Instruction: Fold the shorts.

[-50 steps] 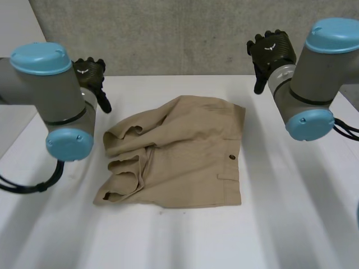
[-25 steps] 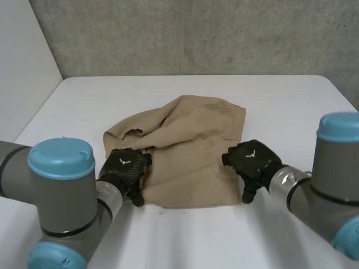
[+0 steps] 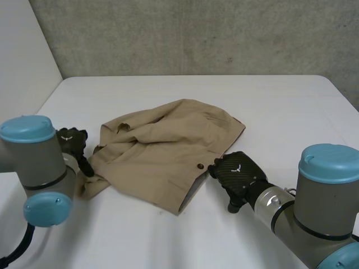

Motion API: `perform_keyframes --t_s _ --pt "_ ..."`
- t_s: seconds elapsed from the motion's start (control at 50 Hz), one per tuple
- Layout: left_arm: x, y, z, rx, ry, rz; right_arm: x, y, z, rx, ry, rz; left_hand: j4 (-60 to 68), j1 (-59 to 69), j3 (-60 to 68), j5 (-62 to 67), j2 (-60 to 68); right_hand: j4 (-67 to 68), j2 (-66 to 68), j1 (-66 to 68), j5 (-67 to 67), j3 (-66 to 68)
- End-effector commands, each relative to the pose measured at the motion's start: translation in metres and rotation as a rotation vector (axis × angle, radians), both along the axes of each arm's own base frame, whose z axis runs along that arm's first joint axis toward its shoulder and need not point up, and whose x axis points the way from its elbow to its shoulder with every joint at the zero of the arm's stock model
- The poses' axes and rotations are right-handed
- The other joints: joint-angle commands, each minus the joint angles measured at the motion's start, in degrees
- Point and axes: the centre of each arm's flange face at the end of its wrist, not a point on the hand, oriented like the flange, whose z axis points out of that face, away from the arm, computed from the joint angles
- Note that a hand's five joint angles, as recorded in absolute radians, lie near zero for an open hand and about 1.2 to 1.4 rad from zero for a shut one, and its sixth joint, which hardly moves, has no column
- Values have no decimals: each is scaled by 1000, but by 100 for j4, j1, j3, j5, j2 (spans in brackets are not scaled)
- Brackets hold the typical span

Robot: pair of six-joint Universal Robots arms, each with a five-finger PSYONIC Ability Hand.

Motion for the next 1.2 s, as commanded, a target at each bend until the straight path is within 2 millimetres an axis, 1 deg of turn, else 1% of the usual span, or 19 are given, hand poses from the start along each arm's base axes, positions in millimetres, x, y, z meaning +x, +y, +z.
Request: perform_keyframes --t_s 0.02,0.08,0.2,0.26,0.3,0.38,0.42,0.5,0.62,0.72,0.92,0.94,1.02,1.04,1.06,1.12,1.16,1.18,1.2 --pt "-17 22 29 -62 27 -67 3 3 3 -8 -11 6 -51 -140 -103 19 -90 524 538 944 594 524" --pt "-19 28 40 -86 36 -77 8 5 7 -3 -33 9 -34 -123 -86 36 -73 524 538 944 594 524" --pt "-14 39 56 -117 45 -95 24 11 27 43 -169 -3 84 -6 31 153 45 457 471 877 526 457" --pt "-13 48 61 -117 56 -135 30 11 35 110 -240 -25 302 213 249 372 263 440 454 861 510 440" --pt "-11 51 62 -112 61 -154 34 12 36 160 -270 -32 336 247 284 406 297 440 454 860 509 440" --pt "-5 56 61 -91 74 -191 49 19 23 266 -289 -31 672 583 619 742 633 474 487 894 543 473" --pt "-2 58 59 -71 83 -217 55 23 20 279 -285 -12 1008 919 955 1078 969 491 504 911 560 490" --pt "10 54 51 -35 97 -218 68 29 13 289 -276 25 1647 1558 1595 1717 1609 558 571 978 627 557" --pt "27 50 40 9 111 -182 86 31 -5 310 -247 55 1598 1509 1545 1668 1559 760 773 1180 829 759" --pt "32 50 37 18 113 -163 92 30 -13 274 -219 56 1463 1374 1411 1533 1425 793 807 1214 863 793" --pt "32 49 36 15 115 -160 93 23 -28 201 -142 13 1094 1004 1041 1163 1055 877 891 1297 946 877" --pt "32 49 36 15 115 -160 93 22 -28 194 -143 10 1027 937 974 1096 988 977 991 1398 1047 977" --pt "32 49 36 15 115 -160 93 17 -28 144 -150 -9 975 886 923 1045 937 2488 2501 2908 2557 2487" --pt "31 50 36 16 115 -161 93 15 -27 117 -151 -18 975 886 923 1045 937 4391 4404 4811 4460 4390" --pt "32 51 35 19 115 -161 92 14 -25 106 -152 -24 975 886 923 1045 937 5192 5206 5613 5262 5192" --pt "31 54 34 24 115 -165 89 6 -19 72 -170 -55 975 886 923 1045 937 5295 5309 5716 5365 5295" --pt "30 55 34 28 115 -171 89 7 -12 60 -186 -51 975 886 923 1045 937 5295 5309 5716 5365 5295" --pt "30 57 34 29 115 -171 88 8 -6 50 -195 -46 975 886 923 1045 937 5295 5309 5716 5365 5295" --pt "29 60 33 36 116 -178 88 9 6 29 -214 -38 975 886 923 1045 937 5295 5309 5716 5365 5295"
